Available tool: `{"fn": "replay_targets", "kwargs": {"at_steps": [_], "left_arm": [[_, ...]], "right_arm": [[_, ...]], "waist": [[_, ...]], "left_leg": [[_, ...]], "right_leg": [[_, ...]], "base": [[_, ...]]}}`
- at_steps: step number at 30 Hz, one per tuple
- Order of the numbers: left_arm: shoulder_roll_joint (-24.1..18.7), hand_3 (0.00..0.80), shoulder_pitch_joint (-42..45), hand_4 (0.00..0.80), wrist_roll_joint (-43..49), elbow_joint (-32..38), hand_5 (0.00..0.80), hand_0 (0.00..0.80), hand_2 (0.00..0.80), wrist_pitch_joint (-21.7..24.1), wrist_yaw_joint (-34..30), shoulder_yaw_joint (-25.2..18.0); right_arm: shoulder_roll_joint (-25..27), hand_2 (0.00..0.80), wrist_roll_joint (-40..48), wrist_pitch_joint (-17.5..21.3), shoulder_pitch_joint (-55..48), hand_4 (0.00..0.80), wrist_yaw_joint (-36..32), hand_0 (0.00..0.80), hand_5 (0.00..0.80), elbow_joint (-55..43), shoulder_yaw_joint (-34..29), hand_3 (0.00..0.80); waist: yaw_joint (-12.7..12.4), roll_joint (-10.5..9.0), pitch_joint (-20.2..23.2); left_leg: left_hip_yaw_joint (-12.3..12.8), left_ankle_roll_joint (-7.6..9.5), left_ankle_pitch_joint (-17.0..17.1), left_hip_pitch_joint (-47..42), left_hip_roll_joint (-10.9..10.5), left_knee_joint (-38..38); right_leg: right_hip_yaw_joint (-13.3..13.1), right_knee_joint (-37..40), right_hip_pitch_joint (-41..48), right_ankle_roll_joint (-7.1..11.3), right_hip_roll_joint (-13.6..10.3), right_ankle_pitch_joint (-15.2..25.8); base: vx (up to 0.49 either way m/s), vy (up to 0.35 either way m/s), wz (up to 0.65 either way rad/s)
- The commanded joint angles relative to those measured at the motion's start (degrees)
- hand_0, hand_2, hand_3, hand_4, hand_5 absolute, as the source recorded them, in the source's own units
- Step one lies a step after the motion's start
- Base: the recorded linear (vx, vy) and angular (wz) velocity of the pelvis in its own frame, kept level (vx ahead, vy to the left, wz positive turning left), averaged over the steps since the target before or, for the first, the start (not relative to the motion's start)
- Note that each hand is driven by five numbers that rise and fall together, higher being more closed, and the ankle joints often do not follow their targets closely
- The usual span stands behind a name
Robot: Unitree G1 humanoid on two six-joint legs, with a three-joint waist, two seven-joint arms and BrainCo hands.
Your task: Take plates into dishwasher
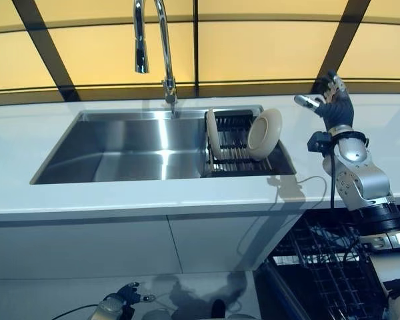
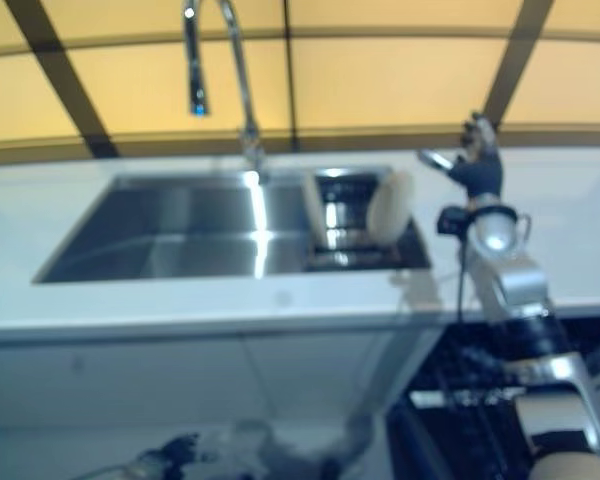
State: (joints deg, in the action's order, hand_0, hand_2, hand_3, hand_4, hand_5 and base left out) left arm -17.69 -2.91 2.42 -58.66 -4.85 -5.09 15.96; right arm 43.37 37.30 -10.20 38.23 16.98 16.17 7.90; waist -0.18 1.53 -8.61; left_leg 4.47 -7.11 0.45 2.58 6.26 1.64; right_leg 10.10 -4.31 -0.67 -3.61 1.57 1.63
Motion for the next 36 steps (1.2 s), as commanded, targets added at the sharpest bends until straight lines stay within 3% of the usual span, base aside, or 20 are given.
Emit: {"fn": "replay_targets", "kwargs": {"at_steps": [1, 2, 6, 11, 28, 36], "left_arm": [[-4.2, 0.000, -2.3, 0.000, -2.4, 0.2, 0.000, 0.000, 0.000, -0.3, -0.6, 2.0], [-4.2, 0.000, -2.8, 0.000, -2.5, 0.5, 0.000, 0.000, 0.000, -1.1, -1.0, 2.1], [-4.5, 0.000, -4.0, 0.000, -2.9, 0.5, 0.000, 0.000, 0.000, -2.1, -1.4, 3.8], [-4.9, 0.000, -4.8, 0.000, -3.4, 0.0, 0.000, 0.000, 0.000, -2.7, -1.3, 5.7], [-5.1, 0.000, -3.8, 0.000, -4.6, -2.5, 0.000, 0.000, 0.000, -0.5, -0.3, 7.3], [-5.4, 0.000, -3.3, 0.000, -4.2, -3.0, 0.000, 0.000, 0.000, 0.5, 0.0, 7.0]], "right_arm": [[1.6, 0.000, 3.8, 1.3, 7.5, 0.000, -2.5, 0.000, 0.000, 2.0, 0.4, 0.000], [2.0, 0.000, 4.1, -0.4, 7.9, 0.000, -3.1, 0.000, 0.000, 3.0, -0.1, 0.000], [3.7, 0.000, 5.5, -1.3, 10.1, 0.000, -4.9, 0.000, 0.000, 8.5, -0.3, 0.000], [5.4, 0.000, 7.2, -2.3, 14.5, 0.000, -6.7, 0.000, 0.000, 15.6, 1.1, 0.000], [7.8, 0.000, 8.5, -7.3, 21.8, 0.000, -4.3, 0.000, 0.000, 27.8, 4.0, 0.000], [9.5, 0.000, 6.6, -11.9, 22.7, 0.000, -8.5, 0.000, 0.000, 31.9, 5.0, 0.000]], "waist": [[-2.6, -4.58, 1.8], [-2.3, -4.51, 2.5], [-2.5, -4.37, 3.5], [-3.1, -3.93, 5.1], [-4.1, -4.65, 6.0], [-4.3, -5.16, 5.7]], "left_leg": [[1.5, 2.48, 5.2, 3.3, -5.7, 5.0], [1.2, 2.92, 4.0, 1.1, -6.1, 2.2], [1.3, 3.25, 2.8, -0.6, -6.5, -0.3], [1.4, 3.73, 3.5, -3.1, -6.8, -5.2], [1.3, 5.94, 1.2, -6.1, -7.8, -6.6], [1.4, 6.40, 0.6, -6.5, -7.9, -6.6]], "right_leg": [[-2.4, 8.9, 9.0, 5.49, -4.0, 0.0], [-2.0, 9.2, 8.8, 5.67, -4.1, 0.1], [-0.8, 9.3, 8.8, 5.92, -4.1, -0.2], [1.1, 9.3, 8.8, 6.29, -3.7, -0.9], [2.6, 7.7, 7.3, 7.06, -4.3, -1.1], [2.8, 7.1, 7.0, 7.31, -4.5, -1.2]], "base": [[0.092, 0.121, -0.23], [0.072, 0.094, -0.17], [0.069, 0.090, -0.05], [0.065, 0.074, 0.08], [0.023, 0.048, 0.01], [0.000, 0.000, 0.00]]}}
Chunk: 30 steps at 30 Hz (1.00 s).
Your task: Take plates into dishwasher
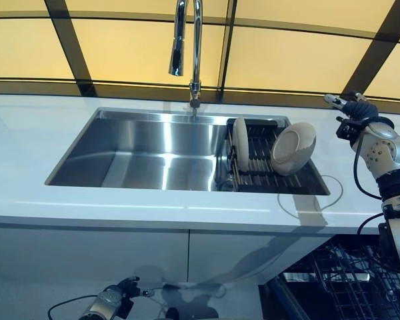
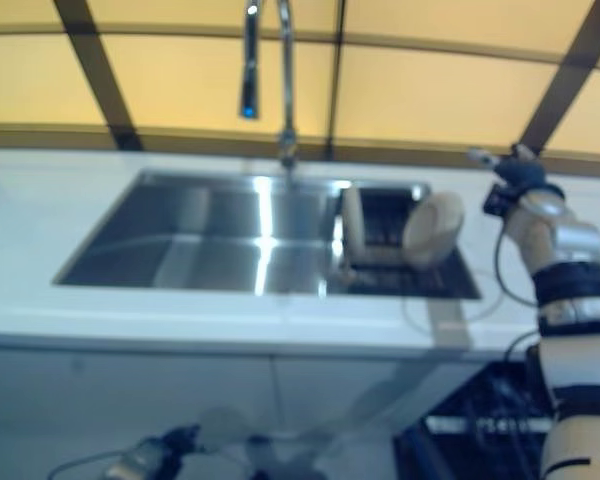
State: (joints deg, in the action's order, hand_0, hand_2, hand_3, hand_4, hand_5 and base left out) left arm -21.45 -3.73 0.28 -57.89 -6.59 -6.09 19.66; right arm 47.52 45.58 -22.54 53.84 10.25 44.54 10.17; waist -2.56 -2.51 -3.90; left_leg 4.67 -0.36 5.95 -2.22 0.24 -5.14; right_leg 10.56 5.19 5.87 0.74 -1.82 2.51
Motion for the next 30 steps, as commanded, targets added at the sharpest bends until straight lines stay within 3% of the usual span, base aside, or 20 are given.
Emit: {"fn": "replay_targets", "kwargs": {"at_steps": [1, 9, 30], "left_arm": [[-1.6, 0.000, -2.5, 0.000, -2.0, -3.8, 0.000, 0.000, 0.000, 2.3, 1.0, 3.3], [-2.1, 0.000, -2.4, 0.000, -1.6, -3.8, 0.000, 0.000, 0.000, 2.2, 0.4, 2.6], [-2.2, 0.000, -4.5, 0.000, -2.2, -4.0, 0.000, 0.000, 0.000, 0.1, -0.9, 3.2]], "right_arm": [[5.3, 0.000, -1.9, 0.3, 7.2, 0.000, -1.9, 0.000, 0.000, 3.7, 2.8, 0.000], [4.7, 0.000, -5.4, -5.4, 6.1, 0.000, -11.9, 0.000, 0.000, 5.8, 4.7, 0.000], [-0.5, 0.000, -3.5, -7.5, 4.3, 0.000, -10.6, 0.000, 0.000, 7.1, 3.8, 0.000]], "waist": [[-2.0, -1.15, 1.0], [-2.0, -1.40, 0.9], [-1.7, -0.66, 0.3]], "left_leg": [[1.2, -0.34, -4.9, -1.7, -1.9, 0.1], [1.4, -0.12, -5.2, -2.2, -1.9, 0.1], [1.6, -0.04, -5.5, -3.3, -1.9, 0.1]], "right_leg": [[2.4, -2.5, 0.5, 2.95, -1.1, -2.1], [2.7, -2.9, 0.3, 3.01, -1.2, -2.3], [2.7, -3.3, 0.8, 2.96, -1.0, -2.8]], "base": [[0.000, 0.000, 0.00], [0.000, 0.000, 0.00], [0.000, 0.000, 0.00]]}}
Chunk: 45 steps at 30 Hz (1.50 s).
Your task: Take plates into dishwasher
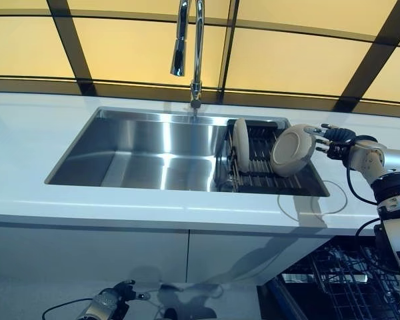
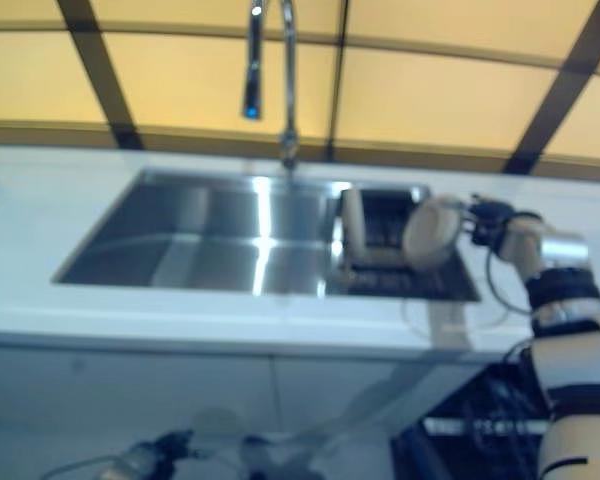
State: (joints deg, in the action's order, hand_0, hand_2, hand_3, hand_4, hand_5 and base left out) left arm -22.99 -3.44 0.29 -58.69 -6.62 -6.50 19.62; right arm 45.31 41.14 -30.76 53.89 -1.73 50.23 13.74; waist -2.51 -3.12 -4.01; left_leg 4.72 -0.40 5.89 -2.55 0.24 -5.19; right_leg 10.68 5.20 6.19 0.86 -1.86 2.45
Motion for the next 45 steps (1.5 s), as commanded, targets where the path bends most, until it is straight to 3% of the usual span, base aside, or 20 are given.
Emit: {"fn": "replay_targets", "kwargs": {"at_steps": [1, 21, 45], "left_arm": [[-0.6, 0.000, -4.9, 0.000, -2.3, -3.2, 0.000, 0.000, 0.000, 0.1, -0.6, 3.3], [-0.5, 0.000, -7.3, 0.000, -3.7, -4.0, 0.000, 0.000, 0.000, -1.4, -1.1, 4.2], [-1.5, 0.000, -10.0, 0.000, -4.7, -4.6, 0.000, 0.000, 0.000, -3.6, -2.9, 4.6]], "right_arm": [[1.6, 0.000, 1.1, 0.5, 4.3, 0.000, 1.7, 0.000, 0.000, 1.5, 0.2, 0.000], [-1.4, 0.000, 3.5, -1.3, 3.8, 0.000, 6.3, 0.000, 0.000, 3.7, -1.1, 0.000], [-2.8, 0.000, 4.5, -0.3, 3.2, 0.000, 3.2, 0.000, 0.000, 3.9, -1.1, 0.000]], "waist": [[-1.8, -0.03, 0.4], [-1.8, 0.48, -0.2], [-1.3, 0.70, -0.2]], "left_leg": [[1.5, 0.00, -5.5, -2.9, -1.9, 0.2], [1.0, 0.31, -5.7, -3.6, -2.1, 0.2], [1.0, 0.41, -5.9, -4.2, -2.3, 0.2]], "right_leg": [[2.6, -3.3, 0.5, 2.82, -1.0, -2.7], [2.8, -4.1, 0.8, 2.62, -0.9, -3.4], [2.8, -4.3, 1.3, 2.66, -0.7, -3.6]], "base": [[0.000, 0.000, 0.00], [0.000, 0.000, 0.00], [0.000, 0.000, 0.00]]}}
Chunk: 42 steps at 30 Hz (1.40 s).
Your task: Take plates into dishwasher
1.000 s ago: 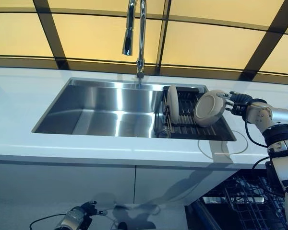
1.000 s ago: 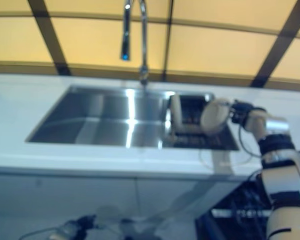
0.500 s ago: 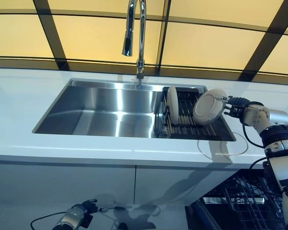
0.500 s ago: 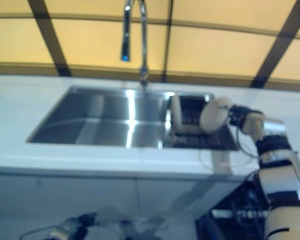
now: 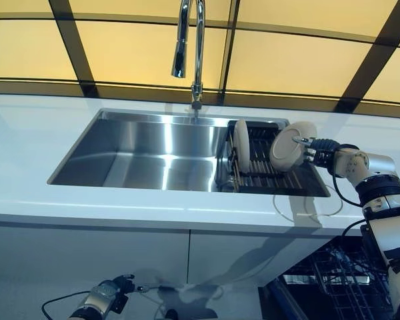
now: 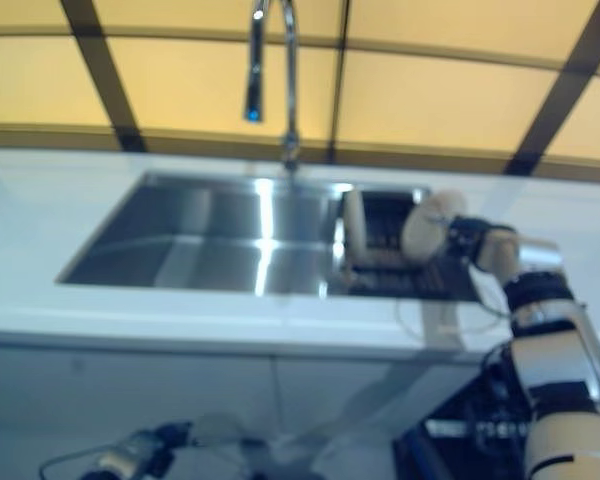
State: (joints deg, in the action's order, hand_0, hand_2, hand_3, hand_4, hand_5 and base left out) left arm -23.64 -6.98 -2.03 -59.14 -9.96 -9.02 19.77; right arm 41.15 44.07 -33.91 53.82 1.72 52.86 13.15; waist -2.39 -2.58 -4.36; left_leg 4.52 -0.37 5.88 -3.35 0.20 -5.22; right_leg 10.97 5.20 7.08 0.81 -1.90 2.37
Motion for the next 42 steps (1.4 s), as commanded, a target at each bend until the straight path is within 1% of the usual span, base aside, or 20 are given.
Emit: {"fn": "replay_targets", "kwargs": {"at_steps": [1, 9, 13, 14, 16, 17, 19, 24, 30, 31, 34, 36, 42], "left_arm": [[-0.9, 0.000, -6.5, 0.000, -2.3, -4.1, 0.000, 0.000, 0.000, -0.3, -0.4, 4.3], [-1.1, 0.000, -7.1, 0.000, -2.7, -4.5, 0.000, 0.000, 0.000, -0.5, -0.9, 4.4], [-1.3, 0.000, -7.2, 0.000, -3.0, -4.5, 0.000, 0.000, 0.000, -0.6, -1.1, 4.5], [-1.4, 0.000, -7.3, 0.000, -3.2, -4.5, 0.000, 0.000, 0.000, -0.8, -1.2, 4.5], [-1.5, 0.000, -7.3, 0.000, -3.3, -4.5, 0.000, 0.000, 0.000, -0.8, -1.2, 4.5], [-1.7, 0.000, -7.3, 0.000, -3.5, -4.3, 0.000, 0.000, 0.000, -0.9, -1.2, 4.4], [-1.9, 0.000, -6.9, 0.000, -3.4, -4.1, 0.000, 0.000, 0.000, -0.8, -1.2, 4.0], [-3.1, 0.000, -5.5, 0.000, -3.3, -3.7, 0.000, 0.000, 0.000, 0.3, -1.4, 2.8], [-4.0, 0.000, -3.8, 0.000, -3.0, -2.9, 0.000, 0.000, 0.000, 1.4, -1.5, 1.1], [-4.2, 0.000, -3.2, 0.000, -2.8, -2.6, 0.000, 0.000, 0.000, 1.7, -1.6, 0.6], [-4.5, 0.000, -3.0, 0.000, -2.6, -2.3, 0.000, 0.000, 0.000, 1.8, -2.0, 0.0], [-4.6, 0.000, -3.0, 0.000, -2.6, -1.8, 0.000, 0.000, 0.000, 1.4, -2.2, -0.2], [-4.0, 0.000, -3.6, 0.000, -3.2, -1.9, 0.000, 0.000, 0.000, 0.9, -1.8, 1.1]], "right_arm": [[1.3, 0.000, 1.4, 2.8, 3.2, 0.000, -0.1, 0.000, 0.000, 1.1, -0.6, 0.000], [0.9, 0.000, 1.1, 3.4, 3.2, 0.000, 0.6, 0.000, 0.000, 0.2, -0.1, 0.000], [1.1, 0.000, -2.1, 6.9, 3.4, 0.000, -0.9, 0.000, 0.000, -0.7, 0.4, 0.000], [1.3, 0.000, -4.5, 9.4, 3.6, 0.000, -0.7, 0.000, 0.000, -2.1, 1.0, 0.000], [1.7, 0.000, -5.0, 10.4, 3.9, 0.000, -0.4, 0.000, 0.000, -3.2, 1.6, 0.000], [2.1, 0.000, -3.4, 10.2, 4.2, 0.000, 0.9, 0.000, 0.000, -5.3, 2.0, 0.000], [2.7, 0.000, -3.0, 10.3, 3.9, 0.000, 2.6, 0.000, 0.000, -7.9, 1.9, 0.000], [5.1, 0.000, -2.3, 11.1, 1.8, 0.000, 3.6, 0.000, 0.000, -15.7, 0.9, 0.000], [7.4, 0.000, -1.8, 13.7, -2.7, 0.000, 4.1, 0.000, 0.000, -26.3, -1.9, 0.000], [8.0, 0.000, -1.4, 15.0, -4.3, 0.000, 5.2, 0.000, 0.000, -29.8, -3.2, 0.000], [8.9, 0.000, -2.2, 16.5, -6.1, 0.000, 7.3, 0.000, 0.000, -33.2, -5.3, 0.000], [9.2, 0.000, -2.8, 17.2, -7.0, 0.000, 9.1, 0.000, 0.000, -33.8, -6.1, 0.000], [9.9, 0.000, -6.5, 18.7, -4.4, 0.000, 12.6, 0.000, 0.000, -27.9, -5.7, 0.000]], "waist": [[-1.4, 0.18, 0.1], [-1.1, 0.31, 0.0], [-1.1, 0.38, 0.0], [-1.0, 0.38, 0.1], [-0.9, 0.36, 0.0], [-0.8, 0.33, 0.0], [-0.6, 0.33, -0.1], [0.1, 0.27, -0.4], [1.2, 0.24, -0.8], [1.6, 0.26, -0.8], [2.2, 0.36, -0.8], [2.3, 0.40, -0.8], [2.0, 0.43, -0.7]], "left_leg": [[1.2, 0.37, -5.9, -3.4, -2.2, 0.2], [1.4, 0.37, -5.9, -3.5, -2.2, 0.2], [1.4, 0.33, -5.9, -3.6, -2.2, 0.2], [1.4, 0.31, -5.9, -3.6, -2.2, 0.2], [1.4, 0.30, -5.9, -3.6, -2.2, 0.2], [1.3, 0.28, -5.9, -3.6, -2.2, 0.2], [1.3, 0.28, -5.9, -3.6, -2.2, 0.2], [1.4, 0.24, -5.8, -3.2, -2.1, 0.2], [1.8, 0.35, -5.8, -3.0, -2.0, 0.2], [2.0, 0.37, -5.9, -3.0, -1.9, 0.2], [2.3, 0.41, -6.0, -3.0, -1.9, 0.2], [2.4, 0.43, -6.0, -3.0, -1.8, 0.2], [2.6, 0.57, -6.2, -3.4, -1.9, 0.2]], "right_leg": [[2.6, -4.2, 0.4, 2.72, -0.7, -3.5], [2.4, -4.1, 0.3, 2.78, -0.7, -3.4], [2.4, -4.1, 0.5, 2.79, -0.7, -3.5], [2.4, -4.1, 0.5, 2.82, -0.7, -3.5], [2.5, -4.1, 0.5, 2.86, -0.7, -3.5], [2.4, -4.2, 0.4, 2.86, -0.7, -3.6], [2.4, -4.3, 0.4, 2.82, -0.7, -3.6], [2.0, -4.6, -0.1, 2.84, -0.6, -3.7], [1.4, -4.9, -0.6, 2.87, -0.4, -3.9], [1.1, -5.0, -0.7, 2.87, -0.3, -3.9], [0.8, -5.1, -0.9, 2.91, -0.2, -4.0], [0.6, -5.1, -0.9, 2.93, -0.2, -4.1], [0.4, -4.9, -0.6, 2.91, -0.3, -4.1]], "base": [[0.000, 0.000, 0.00], [0.000, 0.000, 0.00], [0.000, 0.000, 0.00], [0.000, 0.000, 0.00], [0.000, 0.000, 0.00], [0.000, 0.000, 0.00], [0.000, 0.000, 0.00], [0.000, 0.000, 0.00], [-0.006, -0.001, 0.00], [0.000, 0.000, 0.00], [-0.020, -0.005, -0.05], [0.000, 0.000, 0.00], [0.013, 0.004, -0.06]]}}
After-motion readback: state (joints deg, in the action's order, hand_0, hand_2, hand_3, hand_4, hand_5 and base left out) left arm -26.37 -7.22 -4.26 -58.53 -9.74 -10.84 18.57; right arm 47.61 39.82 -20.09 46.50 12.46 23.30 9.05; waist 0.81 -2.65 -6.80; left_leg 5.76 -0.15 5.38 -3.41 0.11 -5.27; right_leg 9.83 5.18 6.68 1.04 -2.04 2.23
